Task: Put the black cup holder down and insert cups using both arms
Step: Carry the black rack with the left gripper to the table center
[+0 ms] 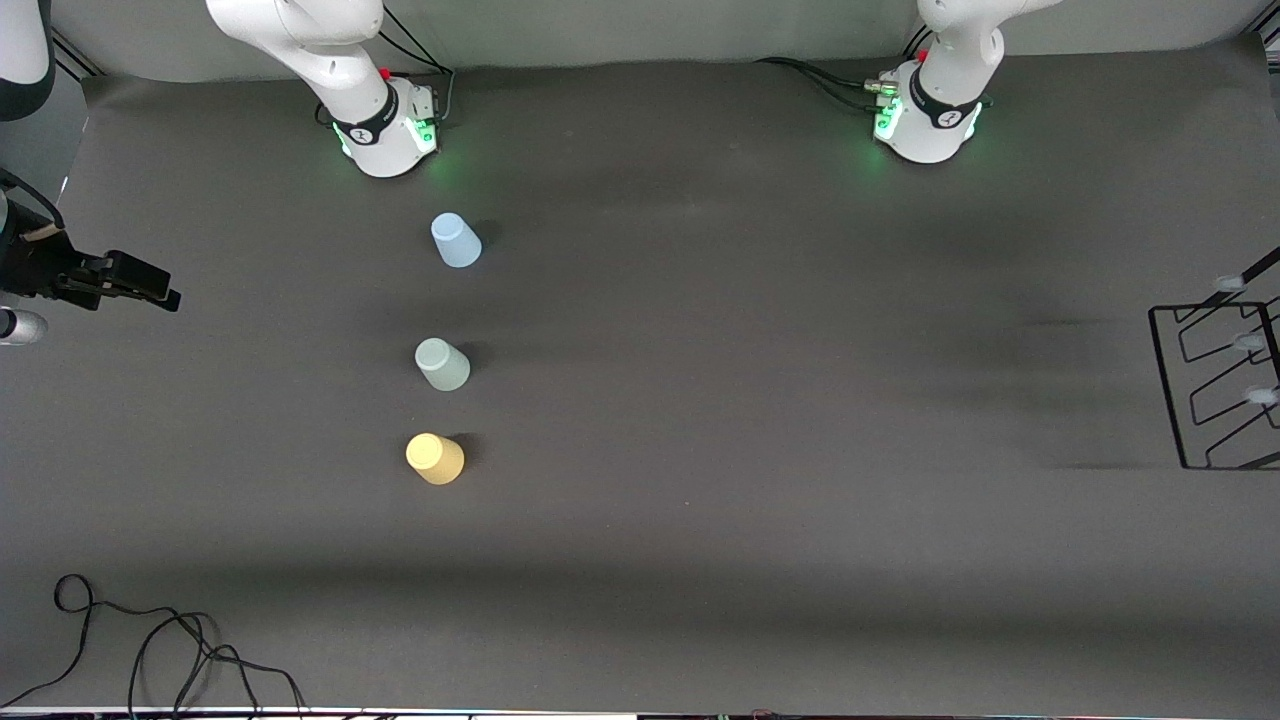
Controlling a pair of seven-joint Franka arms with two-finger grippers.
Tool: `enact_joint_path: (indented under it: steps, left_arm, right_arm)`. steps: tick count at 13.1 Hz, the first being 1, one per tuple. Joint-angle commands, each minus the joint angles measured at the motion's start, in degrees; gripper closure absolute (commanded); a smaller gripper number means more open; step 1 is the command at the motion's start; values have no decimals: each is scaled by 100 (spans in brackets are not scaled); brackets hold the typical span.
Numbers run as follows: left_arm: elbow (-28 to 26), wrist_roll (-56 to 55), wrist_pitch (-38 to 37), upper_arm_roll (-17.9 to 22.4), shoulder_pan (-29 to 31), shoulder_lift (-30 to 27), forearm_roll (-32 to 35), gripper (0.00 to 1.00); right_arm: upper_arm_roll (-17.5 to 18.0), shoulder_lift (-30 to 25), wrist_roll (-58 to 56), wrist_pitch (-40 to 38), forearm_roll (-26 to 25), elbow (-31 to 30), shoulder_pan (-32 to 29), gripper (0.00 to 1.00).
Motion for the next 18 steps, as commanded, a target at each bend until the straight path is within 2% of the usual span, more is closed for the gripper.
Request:
enact_joint_path:
  steps: [1, 6, 9, 10, 14, 16, 18]
  left_arm:
    - [242, -1141, -204, -185, -787, 50, -252, 100]
    - [295, -4234, -20, -1020, -2228, 268, -622, 100]
    - [838, -5267, 182, -1328, -3142, 812, -605, 100]
    - [997, -5477, 374, -1329, -3563, 980, -570, 100]
    - [1051, -7163, 1349, -1312, -4909, 1481, -236, 100]
    - [1286, -7893, 1606, -1320, -5349, 1849, 9, 100]
    - [1612, -8247, 1633, -1320, -5544, 2219, 151, 100]
  right_arm:
    - [3, -24, 77, -48, -31, 1, 20, 0]
    - [3, -24, 77, -48, -40, 1, 20, 0]
    - [3, -33, 68, -48, -31, 1, 20, 0]
    - [3, -33, 76, -48, -31, 1, 20, 0]
    - [12, -33, 68, -56, -31, 1, 20, 0]
    - [12, -33, 68, -56, -40, 1, 20, 0]
    - [3, -33, 68, -48, -40, -7, 20, 0]
